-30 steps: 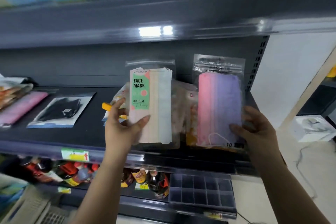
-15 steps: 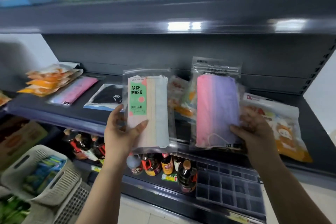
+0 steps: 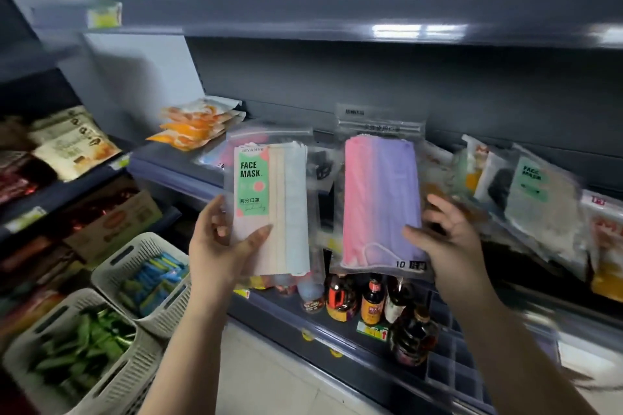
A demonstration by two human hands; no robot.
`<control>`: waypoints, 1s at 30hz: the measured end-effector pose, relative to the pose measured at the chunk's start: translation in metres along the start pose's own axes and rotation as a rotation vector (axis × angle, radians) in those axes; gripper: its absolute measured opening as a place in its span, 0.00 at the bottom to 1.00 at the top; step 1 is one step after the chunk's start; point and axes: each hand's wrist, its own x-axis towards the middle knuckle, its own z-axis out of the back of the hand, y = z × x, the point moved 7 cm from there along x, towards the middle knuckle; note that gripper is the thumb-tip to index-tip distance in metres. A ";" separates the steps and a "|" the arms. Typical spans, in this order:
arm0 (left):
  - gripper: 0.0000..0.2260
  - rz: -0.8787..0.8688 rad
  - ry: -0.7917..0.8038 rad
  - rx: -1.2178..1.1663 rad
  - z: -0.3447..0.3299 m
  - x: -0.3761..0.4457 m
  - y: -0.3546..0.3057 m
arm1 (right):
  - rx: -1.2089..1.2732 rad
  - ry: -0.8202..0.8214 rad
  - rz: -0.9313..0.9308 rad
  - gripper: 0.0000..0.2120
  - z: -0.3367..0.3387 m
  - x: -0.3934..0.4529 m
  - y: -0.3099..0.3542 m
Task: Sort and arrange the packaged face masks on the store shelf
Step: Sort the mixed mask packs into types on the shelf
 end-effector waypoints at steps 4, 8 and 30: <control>0.33 0.037 -0.035 -0.011 0.038 0.010 0.017 | 0.017 0.025 -0.012 0.29 -0.042 -0.001 -0.012; 0.33 0.080 -0.075 -0.004 0.073 0.020 0.033 | 0.047 0.038 -0.027 0.29 -0.084 -0.002 -0.024; 0.34 0.178 -0.237 0.012 0.134 0.143 0.086 | 0.060 0.136 -0.094 0.31 -0.266 0.108 -0.068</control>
